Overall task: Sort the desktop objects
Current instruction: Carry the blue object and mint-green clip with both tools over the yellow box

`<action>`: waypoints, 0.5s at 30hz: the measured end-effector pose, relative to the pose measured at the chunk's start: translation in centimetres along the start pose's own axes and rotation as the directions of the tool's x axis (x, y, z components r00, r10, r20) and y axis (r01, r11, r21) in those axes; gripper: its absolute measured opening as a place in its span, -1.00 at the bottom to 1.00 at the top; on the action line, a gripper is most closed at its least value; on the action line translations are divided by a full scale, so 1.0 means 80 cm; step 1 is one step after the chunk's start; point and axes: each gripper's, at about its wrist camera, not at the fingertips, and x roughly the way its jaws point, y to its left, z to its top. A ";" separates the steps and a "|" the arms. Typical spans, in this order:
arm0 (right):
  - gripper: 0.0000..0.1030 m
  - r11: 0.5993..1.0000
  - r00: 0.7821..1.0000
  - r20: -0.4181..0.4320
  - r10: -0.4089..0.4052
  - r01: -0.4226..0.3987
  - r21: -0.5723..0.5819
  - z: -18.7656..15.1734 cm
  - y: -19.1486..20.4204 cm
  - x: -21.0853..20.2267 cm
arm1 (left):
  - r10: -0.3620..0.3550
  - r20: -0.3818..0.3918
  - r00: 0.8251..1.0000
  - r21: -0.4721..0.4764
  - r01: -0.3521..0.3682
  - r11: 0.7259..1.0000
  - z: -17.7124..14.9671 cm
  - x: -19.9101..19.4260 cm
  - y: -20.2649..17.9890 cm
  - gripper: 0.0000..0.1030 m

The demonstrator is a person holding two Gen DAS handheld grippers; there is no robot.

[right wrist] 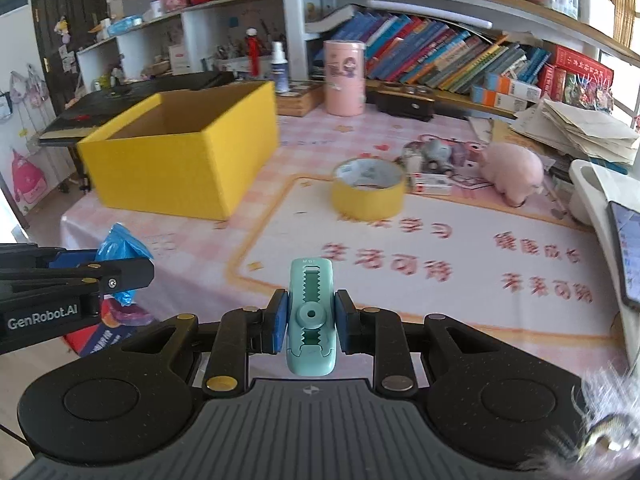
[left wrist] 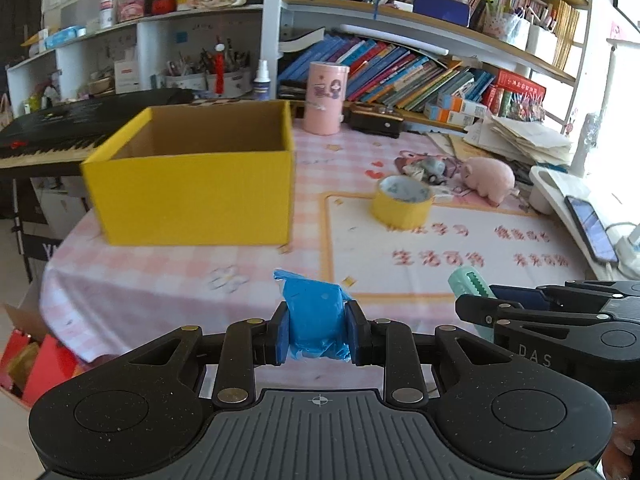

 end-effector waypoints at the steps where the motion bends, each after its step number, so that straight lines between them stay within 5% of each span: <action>1: -0.55 1.000 1.000 0.005 0.003 -0.003 0.008 -0.005 0.012 -0.005 | -0.001 -0.001 1.000 0.008 0.001 1.000 -0.003 -0.006 0.007 -0.50; 15: -0.55 0.998 0.999 0.025 0.039 -0.040 0.051 -0.047 0.133 -0.052 | 0.047 0.009 0.999 0.020 -0.047 0.999 -0.046 -0.077 0.079 -0.50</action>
